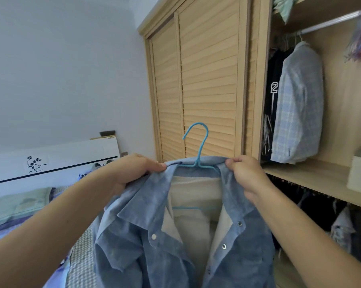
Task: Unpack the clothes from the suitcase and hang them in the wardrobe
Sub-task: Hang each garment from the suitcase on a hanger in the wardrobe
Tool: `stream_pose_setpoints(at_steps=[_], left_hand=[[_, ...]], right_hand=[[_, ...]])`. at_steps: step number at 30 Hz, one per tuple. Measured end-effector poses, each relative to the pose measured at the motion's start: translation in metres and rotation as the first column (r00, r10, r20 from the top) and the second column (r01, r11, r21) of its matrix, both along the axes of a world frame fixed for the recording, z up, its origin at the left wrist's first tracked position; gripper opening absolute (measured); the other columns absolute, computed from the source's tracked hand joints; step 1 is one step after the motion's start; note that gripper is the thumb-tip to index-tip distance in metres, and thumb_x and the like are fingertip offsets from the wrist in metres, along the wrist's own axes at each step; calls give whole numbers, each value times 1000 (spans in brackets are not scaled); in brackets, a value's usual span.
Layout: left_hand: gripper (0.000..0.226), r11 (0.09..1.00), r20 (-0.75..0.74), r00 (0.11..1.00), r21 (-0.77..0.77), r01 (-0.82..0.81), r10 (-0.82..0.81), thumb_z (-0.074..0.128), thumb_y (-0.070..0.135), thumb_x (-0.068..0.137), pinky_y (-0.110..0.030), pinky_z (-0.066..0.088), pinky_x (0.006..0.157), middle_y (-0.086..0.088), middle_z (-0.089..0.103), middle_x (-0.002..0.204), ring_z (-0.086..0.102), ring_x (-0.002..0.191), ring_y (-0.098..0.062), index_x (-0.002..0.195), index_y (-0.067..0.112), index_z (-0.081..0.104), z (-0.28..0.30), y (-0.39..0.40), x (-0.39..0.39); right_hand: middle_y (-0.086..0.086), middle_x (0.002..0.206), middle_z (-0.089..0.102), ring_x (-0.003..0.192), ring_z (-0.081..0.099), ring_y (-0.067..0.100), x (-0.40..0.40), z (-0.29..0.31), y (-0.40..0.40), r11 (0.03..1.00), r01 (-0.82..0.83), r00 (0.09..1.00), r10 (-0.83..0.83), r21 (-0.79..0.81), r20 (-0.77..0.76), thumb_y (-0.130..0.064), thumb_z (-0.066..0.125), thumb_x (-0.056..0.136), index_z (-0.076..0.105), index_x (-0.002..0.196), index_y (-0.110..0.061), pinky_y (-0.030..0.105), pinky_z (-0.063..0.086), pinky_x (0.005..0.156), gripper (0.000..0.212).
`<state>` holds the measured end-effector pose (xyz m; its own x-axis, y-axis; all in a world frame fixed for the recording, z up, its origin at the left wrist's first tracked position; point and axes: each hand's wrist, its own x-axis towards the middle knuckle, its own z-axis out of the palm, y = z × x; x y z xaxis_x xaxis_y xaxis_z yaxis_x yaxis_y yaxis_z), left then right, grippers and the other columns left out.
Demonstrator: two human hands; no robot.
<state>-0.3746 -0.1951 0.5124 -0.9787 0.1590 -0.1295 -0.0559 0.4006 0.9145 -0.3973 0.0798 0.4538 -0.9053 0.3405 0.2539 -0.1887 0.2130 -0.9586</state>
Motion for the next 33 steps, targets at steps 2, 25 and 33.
stream_pose_setpoints(at_steps=[2,25,33], left_hand=[[29,1000,8,1000,-4,-21,21,74,21,89,-53,56,95,-24,76,101,73,94,-39,104,-4,75,-3,-2,-2],[25,977,-295,949,-208,50,-111,71,14,94,-46,58,95,-17,76,102,74,99,-31,114,27,75,6,-26,-15],[21,969,-462,884,-242,-43,-76,63,25,101,-56,58,88,-15,76,91,74,86,-27,90,14,77,-17,-19,-20]], right_hand=[[6,78,60,73,53,18,-8,6,3,998,-41,997,44,-50,70,-6,53,97,64,74,-15,29,41,62,27],[-6,105,75,103,68,8,1,-14,41,817,-472,880,461,331,117,-49,41,102,72,109,-23,30,49,94,41],[-6,81,69,76,59,4,-14,-7,34,651,-219,951,308,727,11,-31,56,100,65,81,-23,32,49,74,22]])
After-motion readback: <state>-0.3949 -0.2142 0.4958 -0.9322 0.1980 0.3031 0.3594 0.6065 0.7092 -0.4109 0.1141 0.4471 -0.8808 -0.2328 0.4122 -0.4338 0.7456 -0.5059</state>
